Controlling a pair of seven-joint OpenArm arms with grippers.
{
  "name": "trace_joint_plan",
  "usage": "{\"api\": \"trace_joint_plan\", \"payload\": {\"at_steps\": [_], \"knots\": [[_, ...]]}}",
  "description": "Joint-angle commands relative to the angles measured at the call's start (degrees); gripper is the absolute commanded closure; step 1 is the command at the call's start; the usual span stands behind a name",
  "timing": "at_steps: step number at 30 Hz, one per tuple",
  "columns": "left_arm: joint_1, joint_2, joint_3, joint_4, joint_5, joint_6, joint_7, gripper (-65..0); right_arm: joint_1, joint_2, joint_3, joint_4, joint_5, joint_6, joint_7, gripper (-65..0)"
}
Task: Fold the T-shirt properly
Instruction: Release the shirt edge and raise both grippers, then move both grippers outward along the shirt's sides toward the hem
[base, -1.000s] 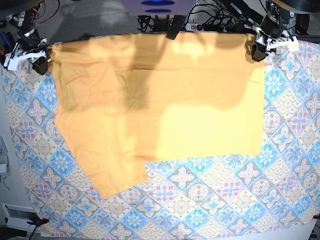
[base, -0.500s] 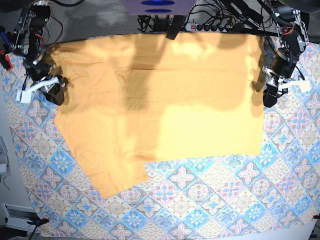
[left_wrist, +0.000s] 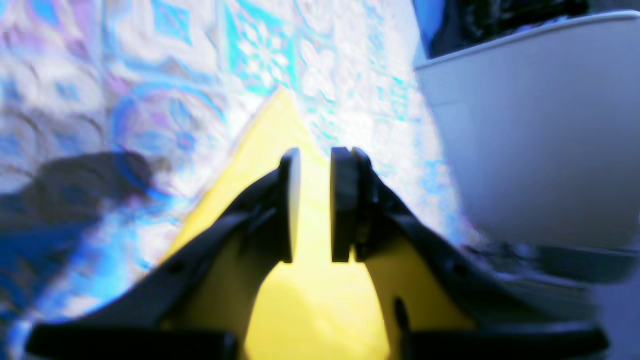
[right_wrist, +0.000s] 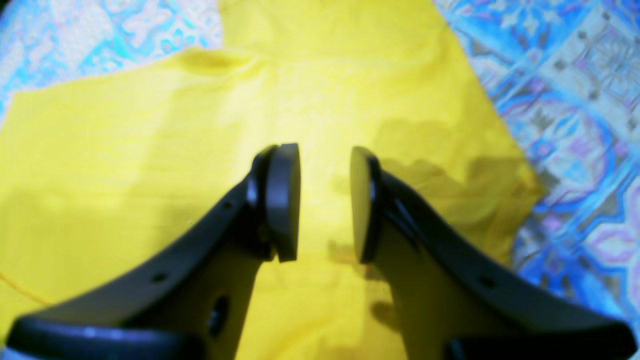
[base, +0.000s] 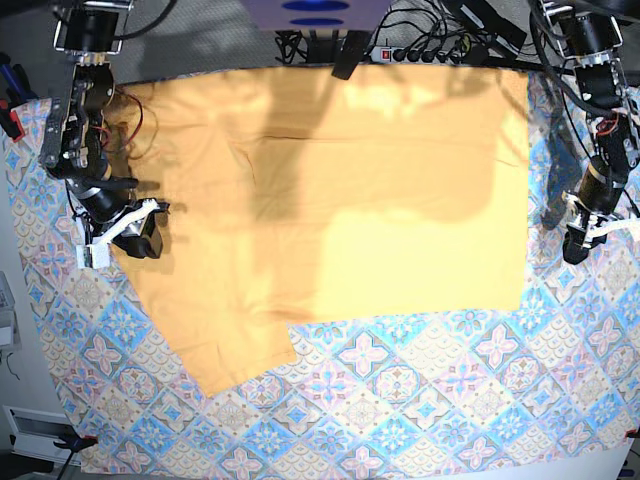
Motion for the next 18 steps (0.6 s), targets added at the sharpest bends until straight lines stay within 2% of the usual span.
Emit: {"api": "trace_joint_plan", "payload": {"at_steps": [1, 9, 14, 18], "knots": [[-1.8, -1.5, 0.6, 0.7, 0.5, -1.0, 0.2, -10.8, 1.2, 0.8, -0.1, 0.8, 0.2, 0.2, 1.4, -16.5], [-10.1, -2.0, 7.9, -2.3, 14.6, -0.9, 0.3, -11.7, 4.5, 0.8, -0.9, -3.4, -0.3, 0.2, 1.4, -16.5], [-16.7, -1.7, 9.0, -11.3, 19.4, -1.4, 4.7, -23.8, 4.5, 0.8, -0.7, -3.4, -0.3, 0.2, 1.4, -16.5], [-19.3, -1.6, 8.9, -14.1, 20.8, -1.4, 4.8, -31.3, 4.5, 0.8, -0.8, -3.4, -0.3, 0.2, 1.4, -16.5]]}}
